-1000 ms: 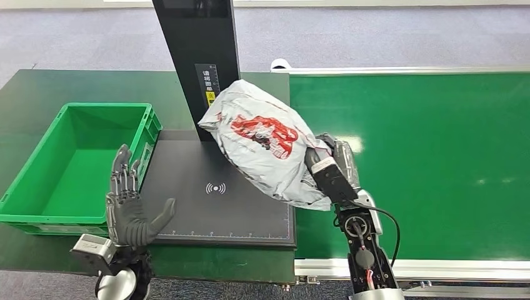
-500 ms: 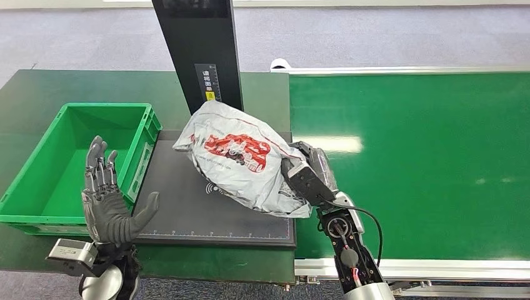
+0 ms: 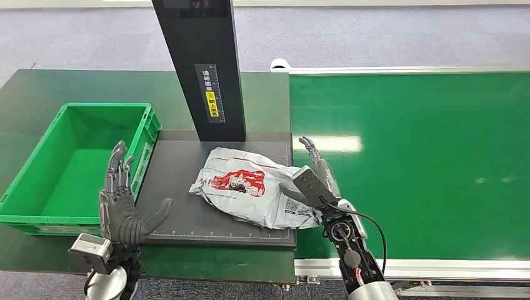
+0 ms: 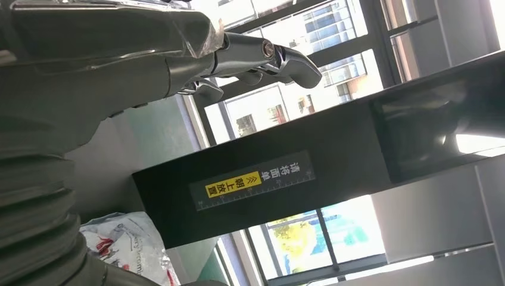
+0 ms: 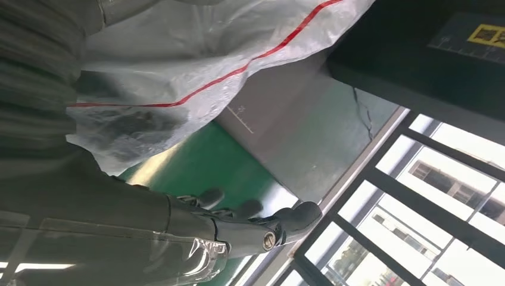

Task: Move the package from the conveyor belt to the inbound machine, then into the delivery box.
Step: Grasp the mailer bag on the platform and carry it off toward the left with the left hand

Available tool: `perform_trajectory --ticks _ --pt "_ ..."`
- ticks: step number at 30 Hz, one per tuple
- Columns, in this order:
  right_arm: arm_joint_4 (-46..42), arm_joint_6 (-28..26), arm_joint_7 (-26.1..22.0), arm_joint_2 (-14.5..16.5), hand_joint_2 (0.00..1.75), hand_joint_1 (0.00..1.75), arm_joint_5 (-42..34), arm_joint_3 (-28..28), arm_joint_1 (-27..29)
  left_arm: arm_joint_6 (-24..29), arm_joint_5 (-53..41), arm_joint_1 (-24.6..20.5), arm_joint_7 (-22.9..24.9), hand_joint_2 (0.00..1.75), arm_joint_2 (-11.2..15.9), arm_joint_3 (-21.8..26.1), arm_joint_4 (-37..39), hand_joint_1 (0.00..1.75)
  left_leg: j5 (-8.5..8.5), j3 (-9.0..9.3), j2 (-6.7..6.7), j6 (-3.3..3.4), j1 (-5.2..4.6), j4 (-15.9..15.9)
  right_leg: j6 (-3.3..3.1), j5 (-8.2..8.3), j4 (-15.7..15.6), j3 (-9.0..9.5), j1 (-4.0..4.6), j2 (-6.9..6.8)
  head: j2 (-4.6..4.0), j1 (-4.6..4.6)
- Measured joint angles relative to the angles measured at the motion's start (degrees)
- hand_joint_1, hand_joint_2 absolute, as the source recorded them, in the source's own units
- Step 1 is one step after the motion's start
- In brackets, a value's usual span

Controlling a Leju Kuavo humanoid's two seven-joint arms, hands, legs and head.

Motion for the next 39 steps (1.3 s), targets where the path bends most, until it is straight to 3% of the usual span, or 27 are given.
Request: perform_trajectory --ticks 12,16,18,21,25,34,39 --pt "2.7 1.5 -2.4 -0.9 1.75 0.00 -0.9 -5.5 0.1 -3.9 -9.1 -0.9 0.0 1.75 -1.6 0.7 5.2 0.00 0.00 -0.01 -0.01 0.00 0.00 0.0 0.00 0.00 0.0 -0.01 0.00 0.00 0.00 -0.01" --pt "1.6 2.8 -8.2 -0.6 1.75 0.00 -4.9 -6.6 0.7 -0.8 -16.9 -2.9 0.1 1.75 -2.7 1.3 9.3 0.00 0.00 -0.01 -0.03 0.00 0.00 0.0 0.00 0.01 0.0 -0.01 0.00 -0.01 -0.01 0.00" --pt "-2.4 4.9 -12.4 -0.3 1.75 0.00 -12.5 -7.1 2.3 3.5 -21.9 -4.4 0.4 1.75 -3.4 1.7 12.0 0.00 0.01 -0.02 -0.05 0.00 0.00 0.0 0.00 0.01 0.0 -0.01 0.00 -0.04 0.00 -0.01" --pt "-13.0 8.4 -14.6 0.0 1.75 0.00 -24.8 -7.2 5.9 12.5 -28.5 -7.4 1.0 1.75 -3.9 2.6 17.3 0.00 0.00 -0.04 -0.07 0.00 0.00 0.0 0.00 0.00 0.0 -0.01 0.00 -0.09 -0.01 -0.01" --pt "-24.6 9.9 -14.8 0.0 1.75 0.00 -29.5 -7.6 9.4 19.3 -32.5 -11.2 1.5 1.75 -3.9 3.3 24.0 0.00 0.00 -0.04 -0.05 0.00 0.00 0.0 0.00 0.00 0.0 -0.02 0.00 -0.08 0.00 -0.01" --pt "-40.0 9.1 -14.8 0.2 1.75 0.00 -30.7 -8.6 14.9 19.3 -29.0 -16.6 0.3 1.75 -3.8 4.5 34.7 0.00 0.00 -0.03 -0.04 0.01 0.00 0.0 0.00 0.01 0.0 -0.01 0.00 -0.07 0.00 -0.01" --pt "-43.3 9.2 -14.8 0.5 1.75 0.00 -31.1 -9.5 15.9 14.2 -27.8 -18.5 0.6 1.75 -3.7 4.5 38.8 0.00 0.00 -0.03 -0.04 0.01 0.00 0.0 0.00 0.01 0.0 -0.01 0.00 -0.07 0.00 -0.01"
